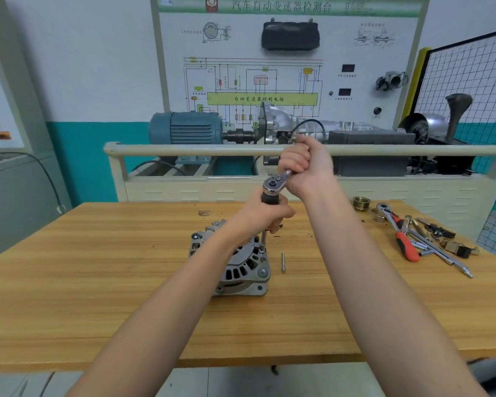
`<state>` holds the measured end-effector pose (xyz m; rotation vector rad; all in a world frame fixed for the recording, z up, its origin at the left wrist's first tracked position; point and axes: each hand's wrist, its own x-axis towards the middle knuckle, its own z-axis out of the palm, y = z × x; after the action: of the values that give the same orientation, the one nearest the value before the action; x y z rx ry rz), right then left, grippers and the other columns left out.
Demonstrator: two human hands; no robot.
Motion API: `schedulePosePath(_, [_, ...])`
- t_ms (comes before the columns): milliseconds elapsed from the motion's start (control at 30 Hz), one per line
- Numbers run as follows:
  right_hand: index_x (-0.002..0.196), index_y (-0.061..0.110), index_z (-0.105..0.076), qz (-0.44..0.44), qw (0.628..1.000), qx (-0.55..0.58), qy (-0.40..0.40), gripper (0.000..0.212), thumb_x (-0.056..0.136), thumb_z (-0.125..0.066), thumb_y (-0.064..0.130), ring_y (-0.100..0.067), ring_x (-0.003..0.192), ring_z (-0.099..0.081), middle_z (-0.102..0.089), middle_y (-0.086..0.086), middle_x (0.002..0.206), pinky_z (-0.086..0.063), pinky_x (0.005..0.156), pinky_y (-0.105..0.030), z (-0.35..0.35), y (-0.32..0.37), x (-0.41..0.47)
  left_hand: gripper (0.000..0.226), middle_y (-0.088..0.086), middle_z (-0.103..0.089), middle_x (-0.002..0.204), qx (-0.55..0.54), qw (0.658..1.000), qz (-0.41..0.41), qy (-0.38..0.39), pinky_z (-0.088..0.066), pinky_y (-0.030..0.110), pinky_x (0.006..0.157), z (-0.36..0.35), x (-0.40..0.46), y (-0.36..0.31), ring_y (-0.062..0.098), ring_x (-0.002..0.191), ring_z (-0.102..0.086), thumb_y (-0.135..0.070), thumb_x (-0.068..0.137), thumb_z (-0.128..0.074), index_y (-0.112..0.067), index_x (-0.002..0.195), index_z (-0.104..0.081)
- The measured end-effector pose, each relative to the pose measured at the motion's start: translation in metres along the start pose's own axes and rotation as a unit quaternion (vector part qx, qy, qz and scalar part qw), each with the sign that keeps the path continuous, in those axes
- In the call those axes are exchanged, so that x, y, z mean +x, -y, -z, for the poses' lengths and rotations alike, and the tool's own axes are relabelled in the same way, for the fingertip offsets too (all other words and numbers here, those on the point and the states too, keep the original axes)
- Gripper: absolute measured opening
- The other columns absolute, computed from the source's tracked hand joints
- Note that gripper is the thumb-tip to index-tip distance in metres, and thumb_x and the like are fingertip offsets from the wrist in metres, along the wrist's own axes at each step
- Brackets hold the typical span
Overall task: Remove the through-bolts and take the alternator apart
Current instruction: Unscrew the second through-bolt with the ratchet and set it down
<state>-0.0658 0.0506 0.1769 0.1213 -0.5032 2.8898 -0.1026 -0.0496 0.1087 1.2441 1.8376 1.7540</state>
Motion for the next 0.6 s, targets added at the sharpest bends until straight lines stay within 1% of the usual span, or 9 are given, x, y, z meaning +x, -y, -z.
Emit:
schedulePosePath(133, [0.057, 0.019, -0.029, 0.250, 0.968, 0.022, -0.014, 0.042, 0.097, -0.040, 0.014, -0.009, 0.033, -0.017, -0.023, 0.007, 0.040, -0.018, 0.034, -0.021, 0.011, -0.020, -0.033, 0.039, 0.002, -0.038, 0.044, 0.007, 0.983, -0.014, -0.182, -0.033, 0.023, 0.047, -0.008, 0.005, 0.003, 0.012, 0.036, -0.034, 0.006, 0.079, -0.054, -0.013, 0.048, -0.040])
schedulePosePath(200, [0.056, 0.018, -0.030, 0.305, 0.952, 0.025, 0.012, 0.042, 0.097, -0.038, 0.014, -0.010, 0.036, -0.019, -0.023, 0.005, 0.041, -0.022, 0.038, -0.022, 0.017, -0.030, -0.044, 0.034, 0.003, -0.038, 0.046, 0.008, 0.973, -0.007, -0.232, -0.033, 0.026, 0.049, -0.013, 0.009, 0.004, 0.013, 0.038, -0.034, 0.003, 0.078, -0.056, -0.011, 0.053, -0.040])
schedulePosePath(233, [0.054, 0.018, -0.032, 0.309, 0.950, 0.025, 0.032, 0.044, 0.097, -0.038, 0.014, -0.011, 0.036, -0.020, -0.024, 0.005, 0.041, -0.022, 0.038, -0.022, 0.019, -0.030, -0.046, 0.033, 0.002, -0.039, 0.045, 0.013, 0.971, -0.009, -0.237, -0.033, 0.027, 0.050, -0.014, 0.009, 0.004, 0.012, 0.038, -0.034, 0.003, 0.077, -0.057, -0.012, 0.053, -0.041])
schedulePosePath(267, [0.051, 0.018, -0.033, 0.294, 0.954, 0.022, 0.049, 0.047, 0.098, -0.037, 0.015, -0.010, 0.035, -0.020, -0.024, 0.005, 0.040, -0.022, 0.037, -0.022, 0.020, -0.028, -0.045, 0.034, 0.001, -0.039, 0.044, 0.021, 0.974, -0.014, -0.224, -0.033, 0.026, 0.050, -0.011, 0.009, 0.006, 0.012, 0.038, -0.035, 0.003, 0.077, -0.058, -0.013, 0.051, -0.041])
schedulePosePath(333, [0.045, 0.018, -0.035, 0.208, 0.976, 0.009, 0.063, 0.053, 0.098, -0.037, 0.016, -0.008, 0.031, -0.019, -0.024, 0.007, 0.038, -0.020, 0.032, -0.020, 0.017, -0.015, -0.034, 0.038, -0.002, -0.042, 0.042, 0.042, 0.990, -0.025, -0.133, -0.036, 0.023, 0.049, -0.002, 0.004, 0.007, 0.011, 0.039, -0.037, 0.003, 0.076, -0.061, -0.015, 0.047, -0.043])
schedulePosePath(400, [0.045, 0.017, -0.035, 0.062, 0.996, 0.007, 0.060, 0.053, 0.097, -0.040, 0.017, -0.007, 0.029, -0.019, -0.025, 0.008, 0.037, -0.017, 0.030, -0.018, 0.011, -0.002, -0.016, 0.039, -0.004, -0.044, 0.042, 0.056, 0.998, -0.029, -0.011, -0.039, 0.022, 0.052, 0.009, -0.001, 0.003, 0.012, 0.042, -0.039, 0.002, 0.078, -0.064, -0.015, 0.047, -0.047])
schedulePosePath(467, [0.047, 0.016, -0.034, -0.073, 0.996, -0.005, 0.050, 0.052, 0.098, -0.040, 0.018, -0.005, 0.029, -0.015, -0.026, 0.007, 0.036, -0.015, 0.030, -0.016, 0.004, 0.005, 0.003, 0.040, -0.005, -0.045, 0.041, 0.049, 0.997, -0.022, 0.064, -0.039, 0.029, 0.057, 0.013, 0.000, -0.001, 0.014, 0.043, -0.039, 0.003, 0.082, -0.063, -0.015, 0.048, -0.049])
schedulePosePath(533, [0.047, 0.014, -0.034, -0.147, 0.988, -0.034, 0.042, 0.054, 0.100, -0.040, 0.021, -0.002, 0.034, -0.011, -0.028, 0.005, 0.034, -0.014, 0.029, -0.016, -0.001, 0.006, 0.017, 0.050, -0.007, -0.040, 0.039, 0.030, 0.996, -0.007, 0.090, -0.037, 0.027, 0.054, 0.009, 0.002, -0.005, 0.011, 0.040, -0.035, 0.005, 0.084, -0.060, -0.021, 0.043, -0.048])
schedulePosePath(600, [0.047, 0.015, -0.034, -0.150, 0.988, -0.028, 0.040, 0.053, 0.100, -0.042, 0.021, -0.003, 0.030, -0.013, -0.028, 0.005, 0.034, -0.015, 0.027, -0.016, -0.003, 0.004, 0.019, 0.058, -0.009, -0.035, 0.038, 0.009, 0.997, 0.007, 0.071, -0.033, 0.020, 0.047, 0.004, 0.003, -0.004, 0.007, 0.036, -0.029, 0.007, 0.085, -0.057, -0.024, 0.038, -0.043])
